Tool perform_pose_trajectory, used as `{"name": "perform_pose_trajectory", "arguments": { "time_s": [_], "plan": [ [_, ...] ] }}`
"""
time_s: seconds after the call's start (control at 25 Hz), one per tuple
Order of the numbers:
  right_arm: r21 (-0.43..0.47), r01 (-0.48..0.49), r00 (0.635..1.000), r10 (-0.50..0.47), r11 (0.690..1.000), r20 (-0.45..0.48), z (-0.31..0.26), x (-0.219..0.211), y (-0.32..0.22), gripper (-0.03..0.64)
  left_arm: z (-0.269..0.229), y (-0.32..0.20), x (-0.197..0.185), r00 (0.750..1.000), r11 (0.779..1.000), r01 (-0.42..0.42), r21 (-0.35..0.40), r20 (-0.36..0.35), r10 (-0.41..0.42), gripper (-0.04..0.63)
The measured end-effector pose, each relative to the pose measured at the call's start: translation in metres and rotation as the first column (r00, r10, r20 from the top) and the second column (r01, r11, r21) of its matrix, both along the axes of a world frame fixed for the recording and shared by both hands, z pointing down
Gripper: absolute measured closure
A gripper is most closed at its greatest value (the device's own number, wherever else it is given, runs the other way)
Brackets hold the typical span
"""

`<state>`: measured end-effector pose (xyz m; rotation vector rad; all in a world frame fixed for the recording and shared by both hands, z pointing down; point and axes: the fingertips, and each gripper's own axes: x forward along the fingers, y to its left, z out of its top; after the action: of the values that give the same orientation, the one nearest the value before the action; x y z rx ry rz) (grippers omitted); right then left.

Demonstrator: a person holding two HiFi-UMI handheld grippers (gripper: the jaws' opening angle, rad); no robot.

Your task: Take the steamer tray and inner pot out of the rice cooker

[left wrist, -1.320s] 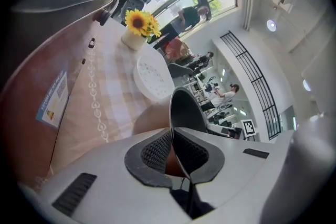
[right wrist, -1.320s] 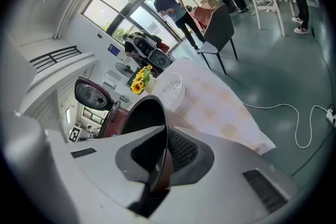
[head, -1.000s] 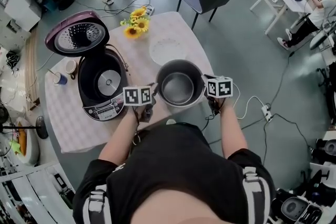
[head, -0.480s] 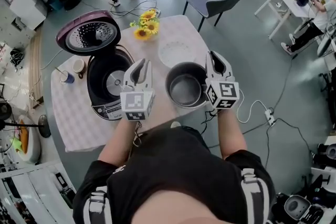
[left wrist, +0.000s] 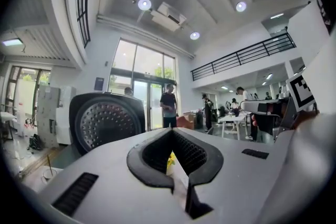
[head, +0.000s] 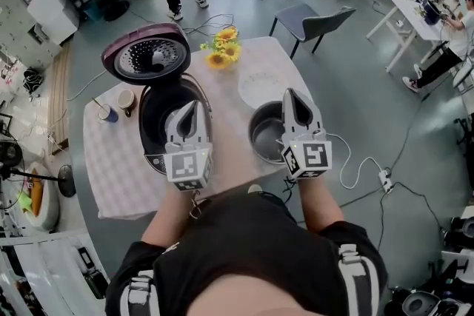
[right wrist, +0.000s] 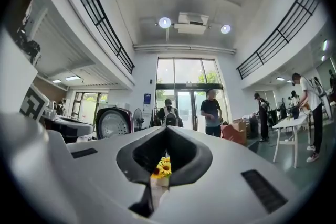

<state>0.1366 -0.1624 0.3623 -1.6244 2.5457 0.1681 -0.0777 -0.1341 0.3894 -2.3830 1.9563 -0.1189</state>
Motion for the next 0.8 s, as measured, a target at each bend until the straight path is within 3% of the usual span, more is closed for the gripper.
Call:
{"name": "perform_pose_trajectory", "arguments": {
  "time_s": [0.16,0.8],
  "plan": [
    [-0.040,0.002,1.000,-0.002,0.999,0.012,0.005,-0.006,0.001,0.618,-0.001,0.002,-0.010,1.000,1.000,0.010,-0.002,0.009,-0.010,0.592],
    [-0.043,0.021,1.000,-0.021,0.999,-0.003,0.009,-0.015,0.012,0.618,-0.005,0.010,-0.018,0.999,1.000,0.014,-0.018,-0.040,-0.014,0.592]
  ]
}}
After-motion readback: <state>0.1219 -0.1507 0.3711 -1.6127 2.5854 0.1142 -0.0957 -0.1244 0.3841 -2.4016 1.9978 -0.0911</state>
